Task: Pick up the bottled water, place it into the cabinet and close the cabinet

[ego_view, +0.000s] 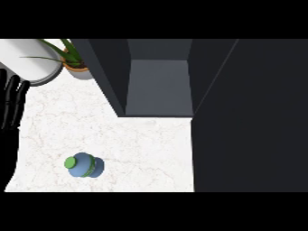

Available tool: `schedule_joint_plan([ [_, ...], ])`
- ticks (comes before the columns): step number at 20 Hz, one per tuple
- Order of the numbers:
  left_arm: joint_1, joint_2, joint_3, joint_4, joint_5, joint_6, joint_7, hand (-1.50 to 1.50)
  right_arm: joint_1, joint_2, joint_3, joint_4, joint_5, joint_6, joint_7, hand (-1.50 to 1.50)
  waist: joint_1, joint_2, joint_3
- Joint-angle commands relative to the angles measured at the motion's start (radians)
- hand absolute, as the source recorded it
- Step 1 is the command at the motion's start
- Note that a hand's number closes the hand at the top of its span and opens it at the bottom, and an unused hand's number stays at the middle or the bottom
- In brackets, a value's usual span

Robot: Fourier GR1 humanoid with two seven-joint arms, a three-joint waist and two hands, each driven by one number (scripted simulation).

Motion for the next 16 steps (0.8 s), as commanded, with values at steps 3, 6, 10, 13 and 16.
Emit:
schedule_joint_plan([
  [3, 0.112, -0.040, -0.039, -0.131, -0.031, 0.019, 0.011, -1.50, 0.098, 0.053, 0.058, -0.090, 0.018, -0.015, 0.013, -1.50, 0.002, -0.011, 0.017],
  [6, 0.260, -0.041, -0.034, -0.279, 0.010, -0.011, 0.011, -1.50, 0.194, 0.058, 0.012, -0.175, -0.049, -0.005, -0.017, -1.50, 0.006, -0.014, 0.018],
  [10, 0.327, -0.097, -0.102, -0.218, 0.071, 0.040, 0.179, -1.50, 0.297, 0.041, 0.091, -0.228, -0.146, 0.043, 0.213, -1.50, 0.000, -0.015, 0.017],
  [13, 0.396, -0.098, -0.218, -0.314, 0.019, 0.092, 0.226, -1.50, 0.388, 0.038, 0.089, -0.295, -0.199, 0.063, 0.221, -1.50, -0.003, -0.014, 0.018],
  [16, 0.439, -0.098, -0.279, -0.317, -0.049, 0.119, 0.193, -1.50, 0.461, 0.029, 0.104, -0.396, -0.195, 0.071, 0.255, -1.50, -0.003, -0.012, 0.018],
])
